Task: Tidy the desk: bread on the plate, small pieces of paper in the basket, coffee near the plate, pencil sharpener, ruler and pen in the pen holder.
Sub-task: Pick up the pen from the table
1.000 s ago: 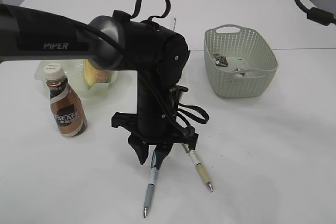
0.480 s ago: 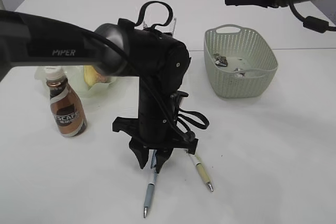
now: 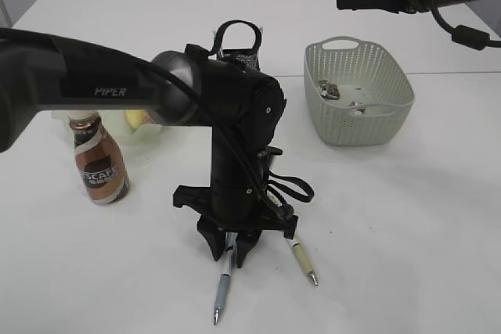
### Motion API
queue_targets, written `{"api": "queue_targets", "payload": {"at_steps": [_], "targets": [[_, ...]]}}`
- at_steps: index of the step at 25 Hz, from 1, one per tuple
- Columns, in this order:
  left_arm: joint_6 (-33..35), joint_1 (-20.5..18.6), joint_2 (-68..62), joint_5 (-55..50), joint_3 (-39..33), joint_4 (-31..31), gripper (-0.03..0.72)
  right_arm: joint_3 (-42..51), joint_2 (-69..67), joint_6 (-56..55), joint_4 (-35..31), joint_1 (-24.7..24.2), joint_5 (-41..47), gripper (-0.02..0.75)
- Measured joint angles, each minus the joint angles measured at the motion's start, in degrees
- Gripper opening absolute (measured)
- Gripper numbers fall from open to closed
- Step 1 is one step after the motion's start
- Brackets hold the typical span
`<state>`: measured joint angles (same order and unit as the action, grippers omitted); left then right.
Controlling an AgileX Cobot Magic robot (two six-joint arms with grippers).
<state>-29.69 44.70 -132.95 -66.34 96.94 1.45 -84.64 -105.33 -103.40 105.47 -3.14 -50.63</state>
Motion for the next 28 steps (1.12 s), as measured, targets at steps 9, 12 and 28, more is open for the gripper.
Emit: {"api": "queue_targets", "payload": {"at_steps": [9,12,28], "targets": [[0.4,0.0,-0.2,0.1,0.0,0.2,0.241,0.0,0.0,0.0,0.0,0.0,0.1,0.312],[0.5,0.0,-0.2,0.3,0.0,0.2,0.241,0.0,0.0,0.0,0.0,0.0,0.1,0.312],[0.8,0.0,-0.2,2.9,0.0,1.5,0.241,0.0,0.0,0.0,0.0,0.0,0.3,0.312]]}}
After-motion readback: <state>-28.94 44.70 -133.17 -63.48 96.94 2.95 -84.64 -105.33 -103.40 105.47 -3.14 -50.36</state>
